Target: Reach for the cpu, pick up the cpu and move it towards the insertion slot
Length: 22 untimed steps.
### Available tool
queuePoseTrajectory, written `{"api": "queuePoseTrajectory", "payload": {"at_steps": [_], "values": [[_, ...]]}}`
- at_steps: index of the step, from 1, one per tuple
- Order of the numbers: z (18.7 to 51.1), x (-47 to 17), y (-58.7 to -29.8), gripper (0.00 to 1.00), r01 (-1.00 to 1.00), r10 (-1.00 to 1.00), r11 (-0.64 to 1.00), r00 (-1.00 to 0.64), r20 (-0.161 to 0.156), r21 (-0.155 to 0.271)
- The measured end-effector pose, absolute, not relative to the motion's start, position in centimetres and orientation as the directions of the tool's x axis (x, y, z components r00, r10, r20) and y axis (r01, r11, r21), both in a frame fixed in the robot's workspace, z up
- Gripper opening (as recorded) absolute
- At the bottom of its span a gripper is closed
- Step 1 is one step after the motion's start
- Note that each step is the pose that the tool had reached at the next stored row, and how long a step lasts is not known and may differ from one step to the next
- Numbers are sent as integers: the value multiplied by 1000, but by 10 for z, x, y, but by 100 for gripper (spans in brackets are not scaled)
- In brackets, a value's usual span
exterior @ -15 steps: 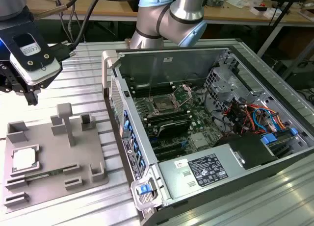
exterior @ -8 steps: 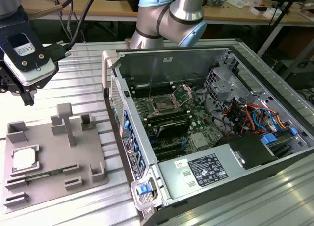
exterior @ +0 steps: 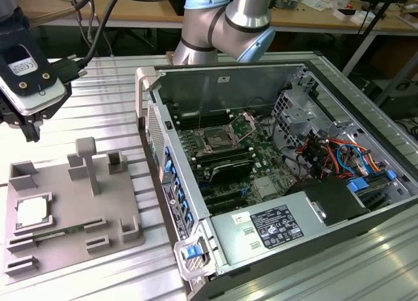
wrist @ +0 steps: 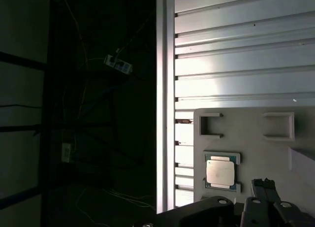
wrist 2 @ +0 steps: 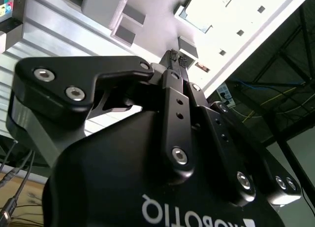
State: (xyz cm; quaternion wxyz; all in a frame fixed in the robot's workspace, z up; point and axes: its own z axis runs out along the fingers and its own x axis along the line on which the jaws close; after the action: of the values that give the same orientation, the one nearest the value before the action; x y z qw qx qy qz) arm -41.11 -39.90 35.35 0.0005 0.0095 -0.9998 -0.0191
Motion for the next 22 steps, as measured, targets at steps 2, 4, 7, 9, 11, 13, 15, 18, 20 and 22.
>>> {"api": "queuePoseTrajectory", "payload": {"at_steps": [2, 4, 7, 9, 11, 13, 15, 18, 20, 22], "values": [[353, -411, -399, 11, -19, -19, 999, -1000, 1, 38], [353, -412, -399, 11, -19, -19, 999, -1000, 1, 38], [353, -412, -399, 11, -19, -19, 999, -1000, 1, 38], [353, -412, -399, 24, -19, -19, 999, -1000, 1, 38], [353, -412, -399, 36, -19, -19, 999, -1000, 0, 38], [353, -412, -399, 42, -19, -19, 999, -1000, 0, 38], [353, -412, -399, 60, -19, -19, 999, -1000, 0, 38], [346, -427, -399, 66, -19, -19, 999, -1000, 3, 38], [342, -435, -399, 66, -19, -19, 999, -1000, 5, 38], [341, -437, -400, 66, -19, -19, 999, -1000, 5, 38]]}}
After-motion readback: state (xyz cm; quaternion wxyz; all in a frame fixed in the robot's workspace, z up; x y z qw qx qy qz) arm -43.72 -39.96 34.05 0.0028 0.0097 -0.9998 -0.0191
